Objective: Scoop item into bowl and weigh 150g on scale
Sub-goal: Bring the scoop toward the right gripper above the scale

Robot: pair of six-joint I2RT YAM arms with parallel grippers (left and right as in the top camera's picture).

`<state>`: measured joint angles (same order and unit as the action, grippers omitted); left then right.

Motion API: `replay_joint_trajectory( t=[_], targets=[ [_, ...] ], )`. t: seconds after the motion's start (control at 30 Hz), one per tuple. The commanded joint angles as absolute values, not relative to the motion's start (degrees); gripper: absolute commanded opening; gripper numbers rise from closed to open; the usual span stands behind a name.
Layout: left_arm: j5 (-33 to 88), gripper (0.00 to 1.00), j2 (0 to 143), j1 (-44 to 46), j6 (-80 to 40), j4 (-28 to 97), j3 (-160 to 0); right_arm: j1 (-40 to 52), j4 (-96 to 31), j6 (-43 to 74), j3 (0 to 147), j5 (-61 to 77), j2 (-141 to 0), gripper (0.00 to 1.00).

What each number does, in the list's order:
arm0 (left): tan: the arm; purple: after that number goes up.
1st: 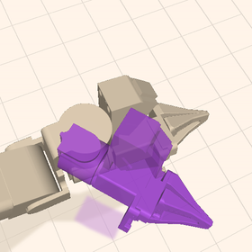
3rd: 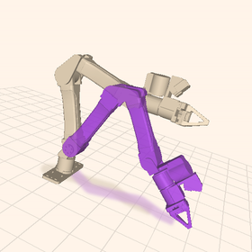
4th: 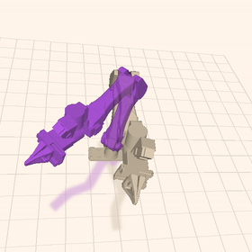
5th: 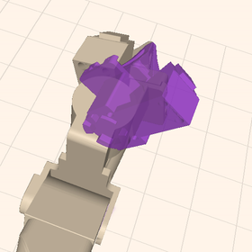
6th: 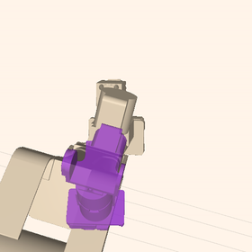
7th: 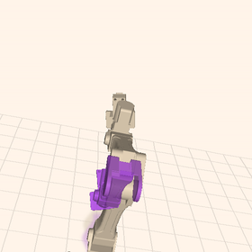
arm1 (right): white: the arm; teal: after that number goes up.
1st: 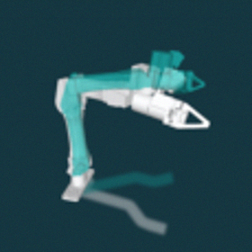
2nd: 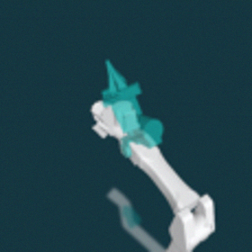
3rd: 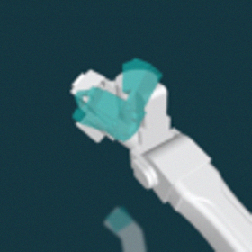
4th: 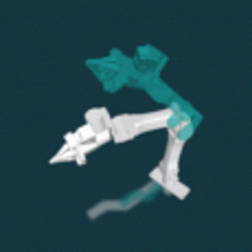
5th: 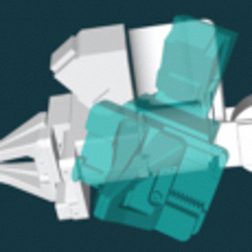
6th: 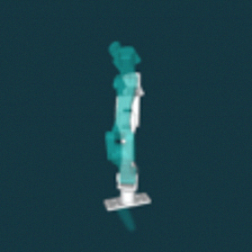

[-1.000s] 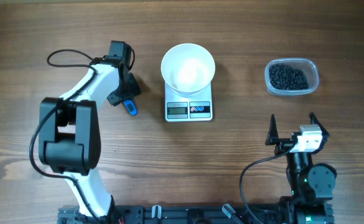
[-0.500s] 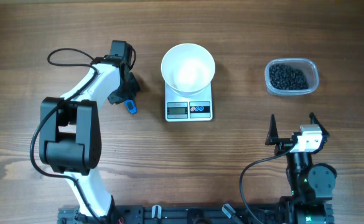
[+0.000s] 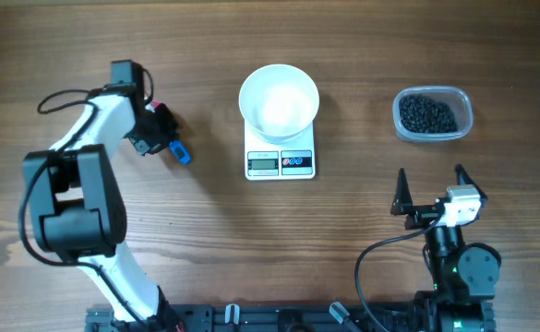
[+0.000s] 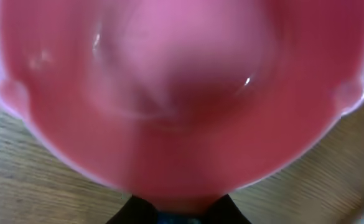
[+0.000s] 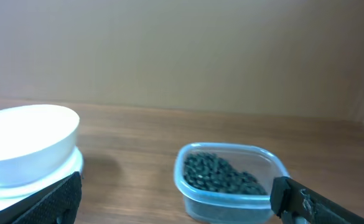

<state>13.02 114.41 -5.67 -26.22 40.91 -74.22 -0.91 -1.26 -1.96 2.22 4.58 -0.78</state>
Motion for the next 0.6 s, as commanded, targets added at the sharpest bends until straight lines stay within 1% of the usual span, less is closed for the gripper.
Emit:
replay_joint_trajectory(
  t=[0.0,0.1,0.13,0.17,0.2,0.27,0.3,0.33,0.4,0.47,0.5,0.57],
  targets=[
    [28.03,0.15,109.47,-9.67,-24.23,41.12,-73.52,-0.78,-2.28,2.48,9.08,6.46,-1.74,1.0],
    [37.71,0.15,104.51,-11.79,-26.26,41.36,-73.52,-0.75,-7.79,6.28,23.11,6.55,-9.87,1.0],
    [41.98,0.15,102.37,-12.16,-28.38,41.32,-73.52,-0.75,-12.95,6.28,31.59,9.26,-16.25,1.0],
    [43.97,0.15,101.27,-12.19,-29.47,41.34,-73.52,-0.75,-16.25,5.96,35.97,10.87,-19.68,1.0],
    [45.63,0.16,100.29,-12.16,-30.72,41.34,-73.52,-0.75,-22.52,5.82,43.2,12.16,-25.23,1.0],
    [49.93,0.16,97.76,-12.1,-36.01,41.45,-73.52,-0.75,-33.67,3.97,54.85,12.29,-34.41,1.0],
    [53.3,0.16,96.31,-12.1,-40.51,41.58,-73.52,-0.75,-40.8,4.23,63.18,12.69,-41.15,1.0],
    [55.51,0.17,95.46,-12.05,-43.4,41.56,-73.52,-0.75,-43.9,5.89,68.03,14.87,-45.06,1.0],
    [58.5,0.17,94.19,-11.62,-50.72,41.56,-73.52,-0.75,-45.17,8.38,73.56,23.42,-50.7,1.0],
    [60.45,0.17,93.38,-10.72,-56.97,41.56,-73.52,-0.75,-41.89,10.09,74.06,38.17,-54.78,1.0],
    [61.34,0.17,92.95,-9.82,-59.77,41.56,-73.52,-0.38,-40.03,12.97,73.67,43.77,-57.1,0.99],
    [62.76,0.17,92.55,-7.79,-62.33,41.52,-73.52,2.28,-39.4,13.67,73.47,46.59,-61.6,1.0]
  ],
)
